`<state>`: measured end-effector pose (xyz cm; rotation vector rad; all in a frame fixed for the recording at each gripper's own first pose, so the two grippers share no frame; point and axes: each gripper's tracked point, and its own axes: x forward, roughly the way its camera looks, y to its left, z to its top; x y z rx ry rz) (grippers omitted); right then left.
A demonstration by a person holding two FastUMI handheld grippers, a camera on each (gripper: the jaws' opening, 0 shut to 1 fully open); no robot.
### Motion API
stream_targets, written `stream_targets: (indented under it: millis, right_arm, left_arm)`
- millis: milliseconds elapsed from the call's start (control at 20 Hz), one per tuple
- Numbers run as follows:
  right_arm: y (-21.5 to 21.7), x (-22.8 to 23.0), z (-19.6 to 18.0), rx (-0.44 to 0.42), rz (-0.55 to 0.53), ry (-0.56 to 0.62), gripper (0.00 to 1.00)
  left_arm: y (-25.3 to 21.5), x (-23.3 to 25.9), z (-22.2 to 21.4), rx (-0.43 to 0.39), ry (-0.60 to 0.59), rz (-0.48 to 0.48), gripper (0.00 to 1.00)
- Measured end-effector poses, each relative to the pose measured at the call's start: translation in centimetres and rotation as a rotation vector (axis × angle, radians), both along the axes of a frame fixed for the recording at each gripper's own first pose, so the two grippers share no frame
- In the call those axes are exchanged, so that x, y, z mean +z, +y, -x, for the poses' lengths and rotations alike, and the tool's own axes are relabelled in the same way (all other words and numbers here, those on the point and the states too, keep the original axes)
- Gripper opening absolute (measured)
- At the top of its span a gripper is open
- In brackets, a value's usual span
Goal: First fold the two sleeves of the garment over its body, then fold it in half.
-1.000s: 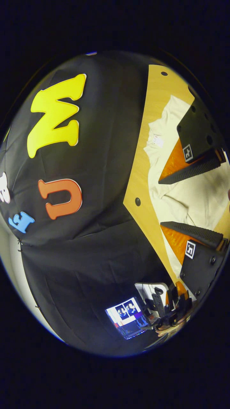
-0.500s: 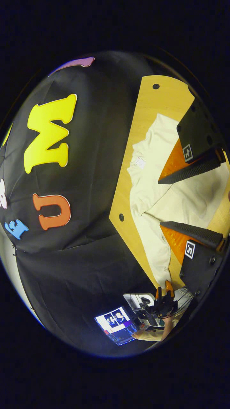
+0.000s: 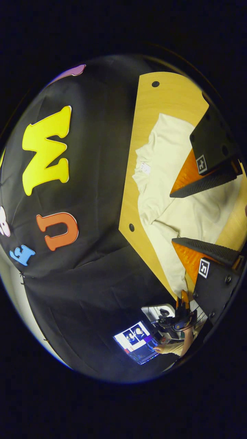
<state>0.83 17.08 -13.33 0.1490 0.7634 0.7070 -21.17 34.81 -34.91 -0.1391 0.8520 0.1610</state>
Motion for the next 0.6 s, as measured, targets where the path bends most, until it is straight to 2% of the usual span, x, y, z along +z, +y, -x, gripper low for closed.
stream_targets:
  millis: [50,100,200,250,450,600]
  right_arm:
    - [-0.1,-0.1,0.0,-0.007,-0.007,0.011,0.74]
    - [-0.3,-0.1,-0.3,-0.018,-0.016,0.021,0.74]
    - [-0.6,0.1,-0.7,-0.048,-0.041,0.042,0.74]
    - [-0.8,0.2,-0.8,-0.064,-0.054,0.054,0.74]
    - [-1.6,0.4,-1.5,-0.110,-0.087,0.080,0.74]
    - [-1.8,1.2,-1.3,-0.110,-0.105,0.071,0.74]
  left_arm:
    - [-0.2,0.1,0.0,-0.006,0.005,0.007,0.54]
    - [-0.3,-0.3,-0.1,-0.013,0.011,0.013,0.48]
    - [-0.3,0.1,-0.2,-0.006,0.024,0.026,0.23]
    - [-0.4,0.1,-0.2,0.004,0.026,0.028,0.16]
    - [-1.3,0.4,-0.3,0.038,0.044,0.065,0.06]
    - [-2.2,1.4,-0.9,0.046,0.024,0.070,0.05]
